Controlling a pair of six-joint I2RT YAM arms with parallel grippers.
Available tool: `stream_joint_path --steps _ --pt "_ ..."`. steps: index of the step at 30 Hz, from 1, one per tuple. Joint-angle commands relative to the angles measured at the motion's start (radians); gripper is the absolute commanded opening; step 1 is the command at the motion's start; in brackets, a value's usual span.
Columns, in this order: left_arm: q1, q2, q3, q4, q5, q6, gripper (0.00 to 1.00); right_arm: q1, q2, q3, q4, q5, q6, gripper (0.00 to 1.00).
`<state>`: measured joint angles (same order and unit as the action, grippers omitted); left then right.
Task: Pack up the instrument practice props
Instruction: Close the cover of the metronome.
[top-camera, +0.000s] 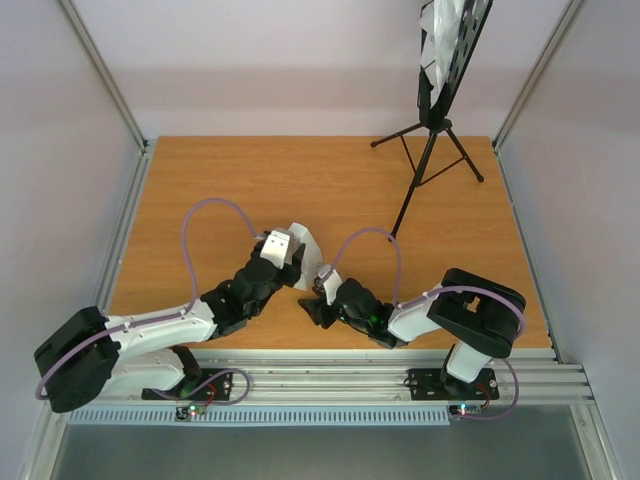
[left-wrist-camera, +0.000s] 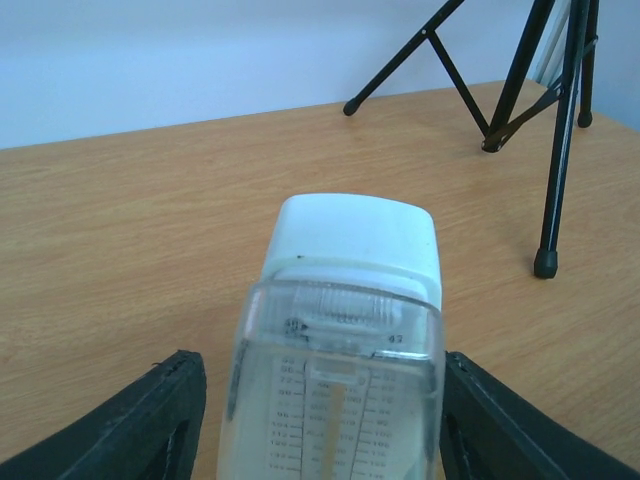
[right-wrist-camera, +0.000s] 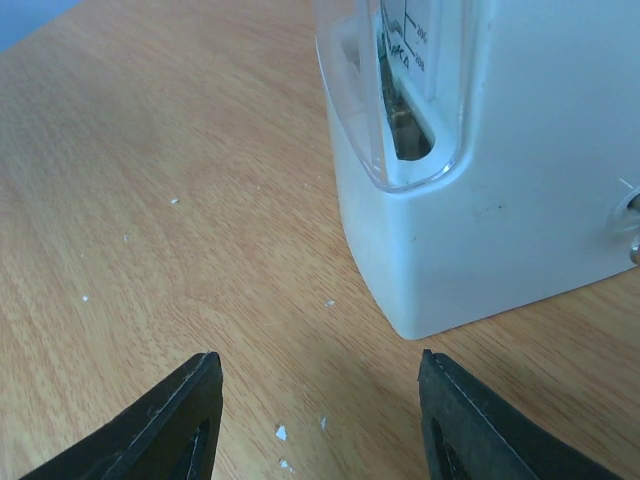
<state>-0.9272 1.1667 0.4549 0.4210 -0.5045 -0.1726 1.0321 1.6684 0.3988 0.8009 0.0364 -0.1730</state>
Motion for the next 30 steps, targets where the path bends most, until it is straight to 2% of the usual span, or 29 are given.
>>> stream_joint_path --steps 1,15,20,22,26,30 --pt "-0.003 0.022 -0.021 0.075 -0.017 -0.006 0.64 0.008 -0.022 -0.014 0.034 0.031 0.011 0.56" --pt "-0.002 0.036 -0.020 0.084 -0.011 -0.005 0.77 0.007 -0.066 -0.026 0.010 0.040 0.001 0.56" --pt "-0.002 0.023 -0.025 0.087 0.000 -0.002 0.87 0.008 -0.102 -0.034 -0.009 0.047 -0.009 0.58" --pt "-0.003 0.011 -0.028 0.087 0.008 0.003 0.90 0.008 -0.123 -0.040 -0.016 0.055 -0.015 0.65" --pt "-0.002 -0.019 -0.032 0.074 0.029 0.011 0.96 0.006 -0.170 -0.060 -0.024 0.070 -0.032 0.88" --pt "-0.002 -0.058 -0.024 0.023 0.055 0.017 0.99 0.005 -0.246 -0.082 -0.048 0.080 -0.046 0.98"
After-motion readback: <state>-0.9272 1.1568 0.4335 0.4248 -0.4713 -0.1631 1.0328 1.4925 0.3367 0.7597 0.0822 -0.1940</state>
